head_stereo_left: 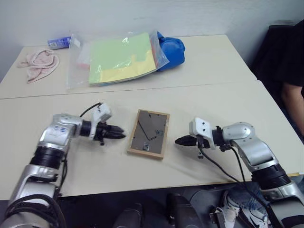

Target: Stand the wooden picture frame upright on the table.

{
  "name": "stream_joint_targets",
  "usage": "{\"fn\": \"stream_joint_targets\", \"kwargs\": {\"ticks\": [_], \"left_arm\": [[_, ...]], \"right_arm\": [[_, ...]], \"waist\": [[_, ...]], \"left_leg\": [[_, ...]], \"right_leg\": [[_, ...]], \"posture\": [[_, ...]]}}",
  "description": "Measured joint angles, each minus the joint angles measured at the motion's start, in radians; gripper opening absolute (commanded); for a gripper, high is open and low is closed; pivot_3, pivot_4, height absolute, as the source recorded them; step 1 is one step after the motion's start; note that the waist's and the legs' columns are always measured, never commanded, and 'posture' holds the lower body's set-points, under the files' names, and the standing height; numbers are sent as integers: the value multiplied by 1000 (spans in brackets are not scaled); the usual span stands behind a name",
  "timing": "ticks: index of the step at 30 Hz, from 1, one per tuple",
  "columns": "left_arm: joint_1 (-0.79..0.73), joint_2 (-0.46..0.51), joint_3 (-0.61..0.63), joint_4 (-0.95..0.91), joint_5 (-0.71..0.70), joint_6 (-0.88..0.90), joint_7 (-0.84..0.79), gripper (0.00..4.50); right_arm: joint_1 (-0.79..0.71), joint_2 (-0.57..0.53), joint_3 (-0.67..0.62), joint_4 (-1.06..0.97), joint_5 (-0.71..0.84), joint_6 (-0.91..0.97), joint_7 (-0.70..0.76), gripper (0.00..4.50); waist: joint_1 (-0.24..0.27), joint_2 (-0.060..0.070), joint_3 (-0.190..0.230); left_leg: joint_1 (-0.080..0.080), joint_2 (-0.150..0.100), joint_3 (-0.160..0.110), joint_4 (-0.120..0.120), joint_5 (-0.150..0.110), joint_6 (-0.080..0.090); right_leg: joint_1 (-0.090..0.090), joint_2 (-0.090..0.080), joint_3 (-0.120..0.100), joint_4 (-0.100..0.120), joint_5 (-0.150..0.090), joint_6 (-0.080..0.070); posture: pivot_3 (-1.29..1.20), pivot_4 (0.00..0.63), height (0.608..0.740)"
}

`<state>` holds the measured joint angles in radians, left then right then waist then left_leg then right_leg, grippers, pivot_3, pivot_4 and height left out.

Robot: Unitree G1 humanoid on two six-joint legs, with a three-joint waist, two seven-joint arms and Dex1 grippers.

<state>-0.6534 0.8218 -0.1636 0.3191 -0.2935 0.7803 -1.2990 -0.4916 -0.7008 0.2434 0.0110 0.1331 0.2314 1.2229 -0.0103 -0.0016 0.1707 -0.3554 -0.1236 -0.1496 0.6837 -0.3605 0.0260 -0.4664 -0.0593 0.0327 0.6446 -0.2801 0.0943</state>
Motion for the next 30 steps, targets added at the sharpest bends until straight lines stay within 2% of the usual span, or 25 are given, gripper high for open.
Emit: {"fn": "stream_joint_targets", "kwargs": {"ticks": [2,4,6,10,19,23,30], "left_arm": [[-18,11,1,-4,-51,184,-15,3149],[-50,-24,-1,14,-89,325,-9,3827],[-85,-51,-4,32,-108,398,1,4468],[-147,-113,-19,87,-120,486,27,4491],[-188,-223,-78,86,-132,523,43,4491],[-194,-287,-77,98,-149,570,69,3594],[-193,-299,-79,135,-188,593,70,1333]], "right_arm": [[-2,-6,16,2,-17,-30,14,0],[-4,-1,41,2,-31,-60,25,0],[-5,4,61,1,-45,-84,29,0],[-12,53,81,2,-84,-107,4,0],[-42,118,107,33,-127,-122,-21,0],[-47,128,107,39,-130,-119,-31,0],[-34,124,97,34,-121,-120,-46,0]], "waist": [[6,0,0],[17,0,0],[23,-1,0],[25,-1,-1],[33,-1,-3],[34,-1,-3],[16,-2,-3]], "left_leg": [[0,0,0,1,0,0],[0,-2,-3,3,0,0],[0,-2,-2,4,0,0],[1,-2,-2,4,0,0],[2,-3,-2,5,0,0],[1,-3,-2,6,0,0],[0,-2,-3,6,0,0]], "right_leg": [[1,0,0,0,0,0],[2,-1,-2,0,0,0],[2,-1,-2,0,0,0],[2,-1,-1,0,0,0],[4,-2,-2,0,0,0],[4,-2,-2,0,0,0],[2,-1,-2,1,0,0]], "posture": [[0,150,740],[0,150,740],[0,150,740],[0,150,740],[0,150,740],[0,150,740],[0,150,740]]}}
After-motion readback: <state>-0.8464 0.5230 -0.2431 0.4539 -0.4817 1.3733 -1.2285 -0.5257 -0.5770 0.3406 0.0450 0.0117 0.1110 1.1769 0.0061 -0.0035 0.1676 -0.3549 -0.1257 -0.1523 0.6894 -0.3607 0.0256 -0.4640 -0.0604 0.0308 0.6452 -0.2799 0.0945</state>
